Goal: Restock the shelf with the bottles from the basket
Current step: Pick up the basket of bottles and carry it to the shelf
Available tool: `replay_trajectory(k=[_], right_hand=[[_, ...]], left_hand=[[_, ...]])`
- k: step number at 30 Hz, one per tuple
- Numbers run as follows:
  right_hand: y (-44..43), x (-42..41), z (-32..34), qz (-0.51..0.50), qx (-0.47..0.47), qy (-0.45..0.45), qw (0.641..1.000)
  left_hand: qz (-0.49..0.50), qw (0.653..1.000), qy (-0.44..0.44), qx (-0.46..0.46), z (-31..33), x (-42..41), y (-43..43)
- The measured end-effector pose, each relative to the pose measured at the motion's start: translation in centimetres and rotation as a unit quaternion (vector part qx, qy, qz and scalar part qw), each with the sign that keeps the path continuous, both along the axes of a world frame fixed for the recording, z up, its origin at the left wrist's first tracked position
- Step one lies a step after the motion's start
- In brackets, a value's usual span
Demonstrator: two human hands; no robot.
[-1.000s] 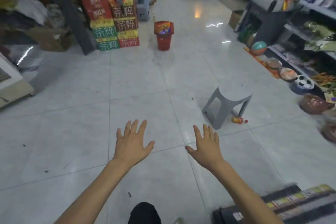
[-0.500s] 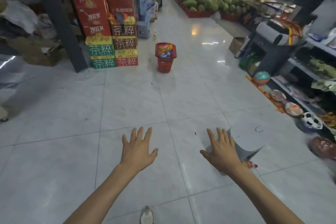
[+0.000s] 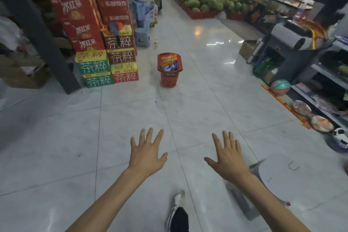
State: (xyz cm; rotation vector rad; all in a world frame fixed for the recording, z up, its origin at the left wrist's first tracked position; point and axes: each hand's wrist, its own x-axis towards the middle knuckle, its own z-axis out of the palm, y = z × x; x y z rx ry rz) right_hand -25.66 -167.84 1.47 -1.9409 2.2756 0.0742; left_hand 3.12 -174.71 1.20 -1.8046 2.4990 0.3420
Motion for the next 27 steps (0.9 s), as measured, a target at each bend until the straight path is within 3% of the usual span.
replay_trajectory(k=[13, 23, 27], right_hand=[[-32.9, -5.9, 1.1, 0.053, 0.007, -0.026, 0.998], [-56.2, -11.1, -2.0, 0.076, 0.048, -0.007, 0.996], [-64.5, -13.6, -2.5, 0.067, 0.105, -0.001, 0.992]], left_hand=[[0.024, 0.999, -0.039, -0.01, 3.4, -7.4, -31.1], [0.044, 0.998, -0.027, 0.021, -1.7, -11.6, -52.9], [0.05, 0.997, -0.03, 0.049, -2.9, -13.6, -61.5]])
